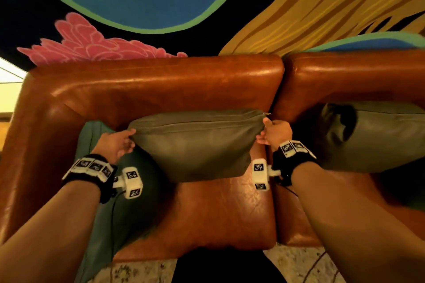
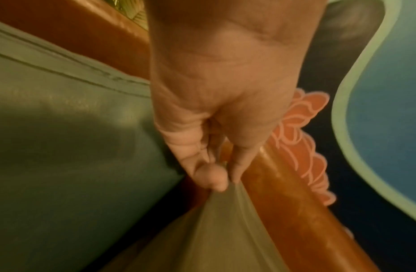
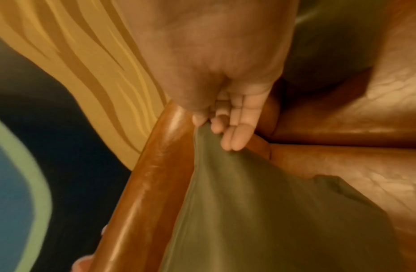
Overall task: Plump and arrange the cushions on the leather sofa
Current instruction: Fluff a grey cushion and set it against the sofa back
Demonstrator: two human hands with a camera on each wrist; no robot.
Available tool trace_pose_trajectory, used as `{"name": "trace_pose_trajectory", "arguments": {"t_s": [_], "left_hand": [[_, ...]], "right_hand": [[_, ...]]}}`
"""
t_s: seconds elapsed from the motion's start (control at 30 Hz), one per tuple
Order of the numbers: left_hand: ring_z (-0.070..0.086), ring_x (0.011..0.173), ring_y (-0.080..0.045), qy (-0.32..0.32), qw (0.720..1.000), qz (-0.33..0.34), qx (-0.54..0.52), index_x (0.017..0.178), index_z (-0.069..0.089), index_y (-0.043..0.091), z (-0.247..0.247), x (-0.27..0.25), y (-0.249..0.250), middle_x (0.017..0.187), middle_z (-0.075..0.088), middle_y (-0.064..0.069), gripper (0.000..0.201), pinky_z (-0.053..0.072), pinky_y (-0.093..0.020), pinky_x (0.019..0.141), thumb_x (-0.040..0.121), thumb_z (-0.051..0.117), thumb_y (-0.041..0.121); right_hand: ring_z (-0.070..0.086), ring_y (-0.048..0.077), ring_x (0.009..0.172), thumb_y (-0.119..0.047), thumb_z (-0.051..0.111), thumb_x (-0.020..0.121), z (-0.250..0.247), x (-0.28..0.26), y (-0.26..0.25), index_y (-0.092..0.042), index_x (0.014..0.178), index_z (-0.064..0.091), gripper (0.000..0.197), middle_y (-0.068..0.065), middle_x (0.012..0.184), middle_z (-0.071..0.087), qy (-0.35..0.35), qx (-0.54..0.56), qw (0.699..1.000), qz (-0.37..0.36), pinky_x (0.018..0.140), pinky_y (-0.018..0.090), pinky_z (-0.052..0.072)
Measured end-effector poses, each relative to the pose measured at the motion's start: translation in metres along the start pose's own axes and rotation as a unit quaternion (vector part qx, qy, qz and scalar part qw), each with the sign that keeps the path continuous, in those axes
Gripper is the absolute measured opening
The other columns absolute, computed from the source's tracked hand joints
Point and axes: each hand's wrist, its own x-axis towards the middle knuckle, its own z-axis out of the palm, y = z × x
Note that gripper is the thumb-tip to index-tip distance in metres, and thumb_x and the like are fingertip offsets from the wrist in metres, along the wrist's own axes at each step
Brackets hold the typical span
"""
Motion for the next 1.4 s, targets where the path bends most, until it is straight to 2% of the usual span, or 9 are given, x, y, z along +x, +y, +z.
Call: {"name": "trace_pose_trajectory", "arguments": {"t_s": [0.17,0.27,0.33,0.4,0.53,0.77,1.07,1.2,1.4], "left_hand": [[0.064,0.079,-0.032,0.061,0.998,0.021,-0.027,0.111,0.059,-0.002,0.020,-0.002,-0.006,0.094,0.058,-0.019,0.020,0.063,-0.032,0.064,0.097,0.061,0.011],[0.066,0.085,-0.030,0.219,0.925,0.255,0.177,0.105,0.067,0.012,0.031,-0.017,-0.016,0.092,0.068,-0.014,0.025,0.058,-0.041,0.076,0.089,0.064,0.030],[0.063,0.080,-0.021,0.107,0.913,0.350,0.180,0.104,0.069,0.015,0.056,-0.041,-0.024,0.093,0.068,-0.006,0.014,0.055,-0.032,0.070,0.096,0.060,0.021],[0.063,0.077,-0.015,-0.063,0.953,0.266,0.130,0.114,0.065,0.015,0.081,-0.061,-0.032,0.095,0.066,-0.002,0.017,0.056,-0.023,0.058,0.100,0.057,0.014],[0.059,0.071,-0.019,0.000,0.997,0.072,-0.007,0.126,0.058,-0.005,0.081,-0.036,-0.044,0.084,0.060,-0.008,0.029,0.056,-0.023,0.054,0.104,0.044,0.008],[0.066,0.074,-0.026,-0.017,0.948,0.255,0.192,0.097,0.072,0.016,0.118,-0.075,0.000,0.084,0.070,-0.004,0.017,0.048,-0.029,0.069,0.098,0.055,0.015],[0.064,0.080,-0.013,-0.313,0.785,0.366,0.389,0.095,0.071,0.022,0.347,-0.193,0.015,0.086,0.069,0.007,0.016,0.052,-0.033,0.084,0.098,0.058,0.014],[0.066,0.071,-0.017,-0.373,0.705,0.412,0.441,0.088,0.069,0.030,0.477,-0.266,0.020,0.082,0.072,0.004,0.018,0.054,-0.035,0.077,0.097,0.060,0.018],[0.070,0.090,-0.023,-0.429,0.607,0.462,0.484,0.100,0.075,0.021,0.667,-0.362,0.007,0.100,0.076,-0.003,0.017,0.054,-0.035,0.084,0.098,0.058,0.019]], "right_hand": [[0.062,0.022,0.061,-0.016,0.057,0.098,0.009,-0.017,0.001,-0.010,0.119,0.052,0.023,0.011,0.075,0.059,0.019,0.087,0.996,0.011,0.063,0.039,0.059],[0.057,0.011,0.067,-0.011,0.058,0.091,0.010,-0.049,0.010,-0.019,0.117,0.056,0.028,-0.001,0.081,0.062,0.101,-0.110,0.964,-0.221,0.068,0.027,0.047],[0.056,0.001,0.060,-0.006,0.056,0.092,0.028,-0.072,0.013,-0.021,0.113,0.060,0.026,-0.006,0.082,0.063,-0.072,-0.120,0.952,-0.272,0.061,0.019,0.043],[0.063,0.004,0.070,-0.011,0.054,0.099,0.048,-0.082,0.021,-0.021,0.125,0.057,0.028,-0.006,0.103,0.066,-0.255,-0.090,0.945,-0.186,0.061,0.021,0.047],[0.067,0.011,0.060,-0.013,0.051,0.101,0.048,-0.067,0.028,-0.016,0.136,0.048,0.035,0.002,0.101,0.066,-0.156,0.086,0.984,0.005,0.054,0.024,0.047],[0.066,0.014,0.076,-0.014,0.051,0.099,0.005,-0.052,0.012,-0.028,0.118,0.058,0.024,-0.002,0.100,0.067,-0.148,0.017,0.984,-0.095,0.064,0.027,0.049],[0.057,0.021,0.075,-0.004,0.048,0.096,-0.202,-0.019,0.030,-0.018,0.132,0.055,0.039,-0.002,0.087,0.062,0.051,0.106,0.989,-0.092,0.058,0.029,0.044],[0.064,0.017,0.079,0.001,0.049,0.094,-0.343,0.000,0.052,-0.014,0.126,0.060,0.037,0.005,0.096,0.066,0.157,0.142,0.973,-0.091,0.073,0.031,0.054],[0.056,0.016,0.064,-0.002,0.046,0.095,-0.531,0.053,0.100,-0.018,0.114,0.058,0.027,0.006,0.084,0.062,0.263,0.214,0.941,-0.019,0.054,0.028,0.043]]}}
